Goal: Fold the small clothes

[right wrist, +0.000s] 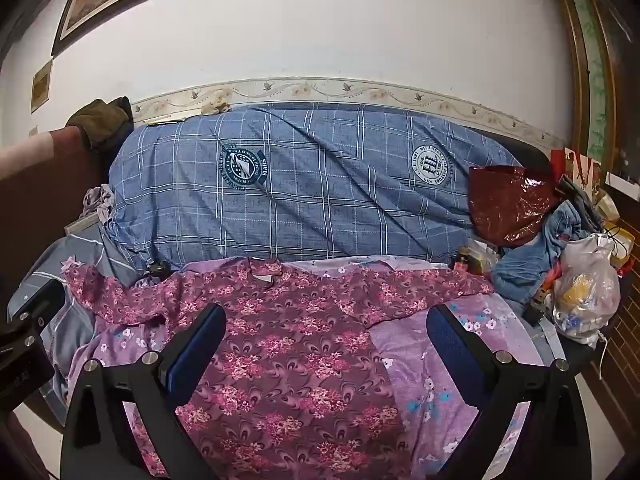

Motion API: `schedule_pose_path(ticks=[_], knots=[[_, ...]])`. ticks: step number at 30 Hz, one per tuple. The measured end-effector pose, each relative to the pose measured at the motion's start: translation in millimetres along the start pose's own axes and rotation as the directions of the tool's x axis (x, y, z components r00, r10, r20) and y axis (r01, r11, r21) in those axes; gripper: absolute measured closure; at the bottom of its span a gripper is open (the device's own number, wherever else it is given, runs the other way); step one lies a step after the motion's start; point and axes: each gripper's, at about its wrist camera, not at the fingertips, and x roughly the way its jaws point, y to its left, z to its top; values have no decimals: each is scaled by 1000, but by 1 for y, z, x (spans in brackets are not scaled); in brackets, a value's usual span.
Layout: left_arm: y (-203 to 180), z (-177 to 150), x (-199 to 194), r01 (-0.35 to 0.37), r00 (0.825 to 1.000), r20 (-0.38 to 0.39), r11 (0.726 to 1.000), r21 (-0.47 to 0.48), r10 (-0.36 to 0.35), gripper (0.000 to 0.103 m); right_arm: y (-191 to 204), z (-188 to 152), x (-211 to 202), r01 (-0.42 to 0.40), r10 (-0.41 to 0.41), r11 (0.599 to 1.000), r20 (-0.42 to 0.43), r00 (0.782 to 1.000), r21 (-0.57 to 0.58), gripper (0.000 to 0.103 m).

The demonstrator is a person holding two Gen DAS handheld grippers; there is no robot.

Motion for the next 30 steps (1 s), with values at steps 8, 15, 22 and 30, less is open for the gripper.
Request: schedule_pose_path(ticks=[8, 15, 22, 30], knots=[[3, 0, -1, -1, 1000, -1, 1000, -5, 1, 0, 4, -2, 0, -2, 2, 1000, -5, 1000, 1, 2], [4, 0, -1, 0, 1000, -1, 1000, -4, 0, 0, -1, -2, 0, -4, 4, 1000, -6, 1000, 3, 2], [-1, 1, -2, 2, 1000, -4, 1000, 7, -2, 0, 2, -4, 2, 3, -3, 1000, -1, 1000, 1, 3], [-12, 4, 1, 4, 1000, -4, 1000, 28, -4, 0, -5, -1, 6, 26, -26, 1000, 11, 1000, -4, 3]])
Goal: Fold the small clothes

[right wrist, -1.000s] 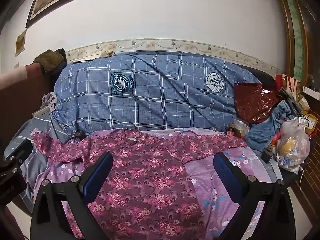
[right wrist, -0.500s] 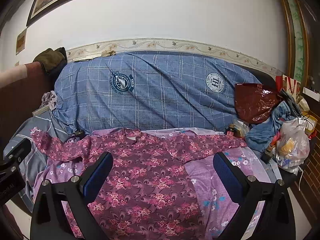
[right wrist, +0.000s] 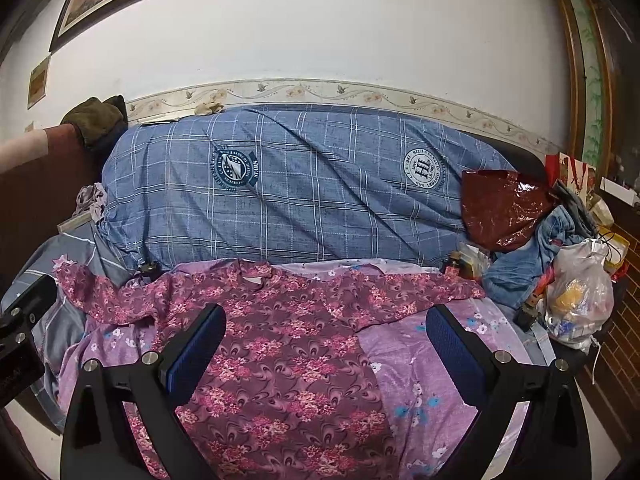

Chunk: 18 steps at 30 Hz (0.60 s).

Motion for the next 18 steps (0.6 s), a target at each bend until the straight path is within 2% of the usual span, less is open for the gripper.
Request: schedule_pose_path(ticks=[9, 18], knots=[[-12, 8, 33, 10, 1000, -20, 1000, 6, -10, 0, -6, 4, 30, 5, -5, 1000, -21, 1000, 5, 3], [-33, 14, 100, 38, 997, -70, 999, -12, -38, 0, -7, 5, 86, 34, -34, 999, -54, 998, -11, 3]])
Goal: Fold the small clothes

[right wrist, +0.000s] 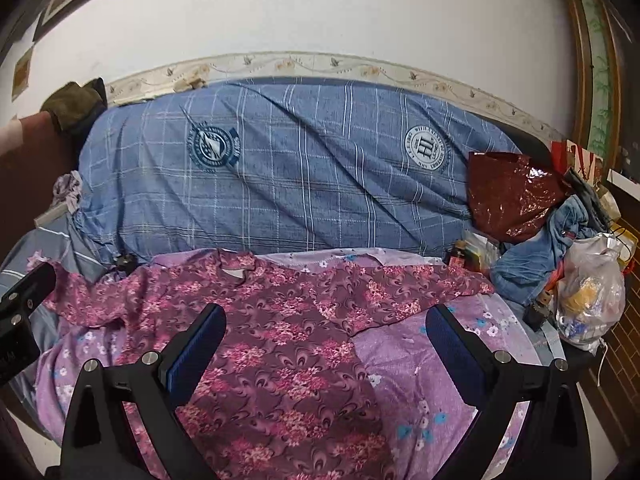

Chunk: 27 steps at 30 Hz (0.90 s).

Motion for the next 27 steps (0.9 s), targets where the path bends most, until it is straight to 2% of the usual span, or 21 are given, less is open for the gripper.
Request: schedule_pose_path(ticks=[9, 13, 15, 16, 18, 19, 21, 22, 23, 24, 25, 26, 27], knots=[[-22, 3, 111, 30, 996, -79, 996, -79, -36, 0, -4, 6, 89, 64, -63, 998, -80, 995, 2, 3], [-20, -8, 162, 10, 992, -124, 995, -104, -23, 0, -10, 1, 138, 73, -72, 997, -114, 991, 9, 3], [-16, -21, 189, -23, 988, -152, 994, -106, 7, 0, -28, -8, 174, 19, -9, 998, -164, 986, 58, 4], [-13, -29, 205, -55, 983, -179, 994, -100, 36, 0, -46, -12, 192, -13, 30, 995, -179, 983, 100, 9], [-7, -41, 231, -87, 969, -239, 993, -86, 64, 0, -92, -28, 229, -50, 95, 969, -177, 980, 241, 14], [-2, -48, 245, -110, 957, -278, 991, -82, 84, 0, -122, -37, 248, -39, 98, 946, -168, 981, 323, 15], [6, -56, 259, -145, 945, -306, 986, -77, 115, 0, -193, -55, 280, 3, 105, 852, -176, 979, 523, 18], [10, -59, 266, -167, 939, -315, 983, -72, 137, 0, -236, -71, 297, -11, 166, 735, -164, 973, 678, 20], [12, -61, 271, -178, 935, -322, 982, -70, 147, 0, -267, -84, 308, -49, 228, 608, -115, 967, 792, 22], [12, -62, 274, -186, 933, -325, 980, -69, 154, 0, -302, -104, 323, -108, 299, 425, -27, 954, 899, 23], [14, -64, 277, -192, 932, -324, 979, -66, 161, 0, -320, -114, 332, -118, 317, 346, 2, 949, 931, 27], [12, -65, 280, -196, 931, -325, 979, -58, 167, 0, -333, -119, 338, -105, 317, 313, 0, 948, 944, 32], [10, -66, 282, -195, 929, -328, 980, -46, 170, 0, -344, -122, 346, -88, 310, 301, -10, 951, 949, 33]])
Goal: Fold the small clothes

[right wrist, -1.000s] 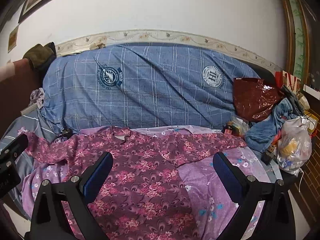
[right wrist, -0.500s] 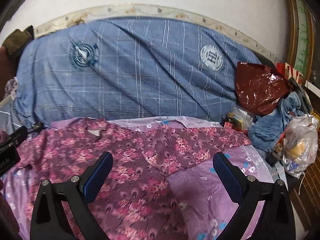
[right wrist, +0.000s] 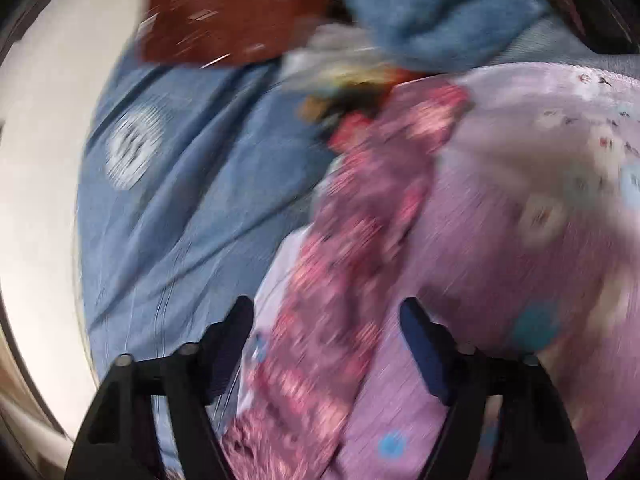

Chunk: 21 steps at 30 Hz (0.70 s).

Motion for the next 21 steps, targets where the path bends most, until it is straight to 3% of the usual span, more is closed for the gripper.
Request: schedule_pose_path(ticks=[9, 10, 11, 13, 17, 21], knots=[[-26, -7, 1, 4, 1000, 21, 998, 70, -5, 0, -2, 46, 33, 99, -97, 995, 75, 992, -22, 52], [-25, -6, 2, 1, 1000, 23, 998, 65, -2, 0, 0, 48, 36, 102, -99, 994, 86, 991, -30, 64], [-24, -5, 3, -1, 1000, 23, 998, 60, -1, 0, 1, 48, 39, 115, -110, 992, 91, 990, -49, 84], [-21, -3, 4, -3, 1000, 18, 999, 45, 2, 0, 1, 47, 45, 150, -144, 987, 89, 986, -62, 95], [-9, 3, -2, -12, 999, 31, 1000, 5, 12, 0, 30, 36, 28, 79, -62, 989, 132, 989, -128, 97], [14, 12, -10, -61, 996, 59, 998, -32, 63, 0, 114, -11, -12, -111, 139, 943, 68, 988, -313, 97]])
